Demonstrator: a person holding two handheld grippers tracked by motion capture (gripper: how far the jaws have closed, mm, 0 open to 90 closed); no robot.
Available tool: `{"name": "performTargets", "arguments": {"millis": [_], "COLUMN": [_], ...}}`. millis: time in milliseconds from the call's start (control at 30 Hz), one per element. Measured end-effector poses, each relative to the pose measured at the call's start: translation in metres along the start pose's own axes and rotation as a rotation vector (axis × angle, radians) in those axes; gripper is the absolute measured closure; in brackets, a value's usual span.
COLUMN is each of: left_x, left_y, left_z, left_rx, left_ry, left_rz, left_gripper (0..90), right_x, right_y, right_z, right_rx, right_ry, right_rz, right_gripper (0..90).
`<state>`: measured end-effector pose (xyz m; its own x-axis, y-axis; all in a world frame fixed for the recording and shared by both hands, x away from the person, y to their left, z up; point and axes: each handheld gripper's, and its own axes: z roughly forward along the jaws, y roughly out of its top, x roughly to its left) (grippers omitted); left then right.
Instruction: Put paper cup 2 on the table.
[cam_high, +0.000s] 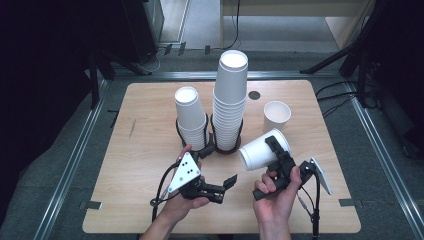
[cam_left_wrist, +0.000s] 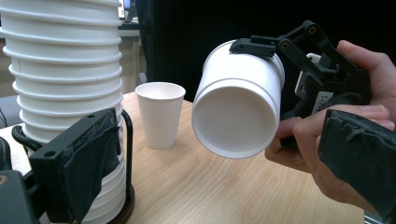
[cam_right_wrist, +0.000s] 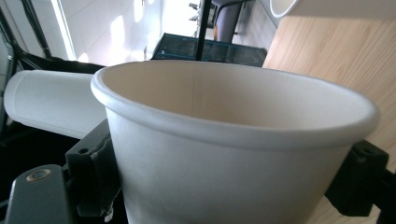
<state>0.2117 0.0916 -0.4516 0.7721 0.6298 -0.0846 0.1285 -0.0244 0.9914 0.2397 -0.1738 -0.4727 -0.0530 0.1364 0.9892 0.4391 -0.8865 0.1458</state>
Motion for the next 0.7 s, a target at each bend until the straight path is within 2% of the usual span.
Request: {"name": "performTargets", "arguments": {"millis": [233, 700], "left_x": [0.0, 0.0], "left_y": [0.0, 0.0], "left_z": [0.0, 0.0], "left_rx": [0.001, 0.002], "left_ry": [0.0, 0.001], "left_rz": [0.0, 0.001], "left_gripper": [0.0, 0.0], "right_x": [0.004, 0.017], "right_y": [0.001, -0.005], "right_z": [-0.002, -0.006], "right_rx": [-0.022, -0.081], "right_ry": [-0.013, -0.043], "right_rz": [-0.087, -0.357], "right_gripper": [14.0, 13.9]}}
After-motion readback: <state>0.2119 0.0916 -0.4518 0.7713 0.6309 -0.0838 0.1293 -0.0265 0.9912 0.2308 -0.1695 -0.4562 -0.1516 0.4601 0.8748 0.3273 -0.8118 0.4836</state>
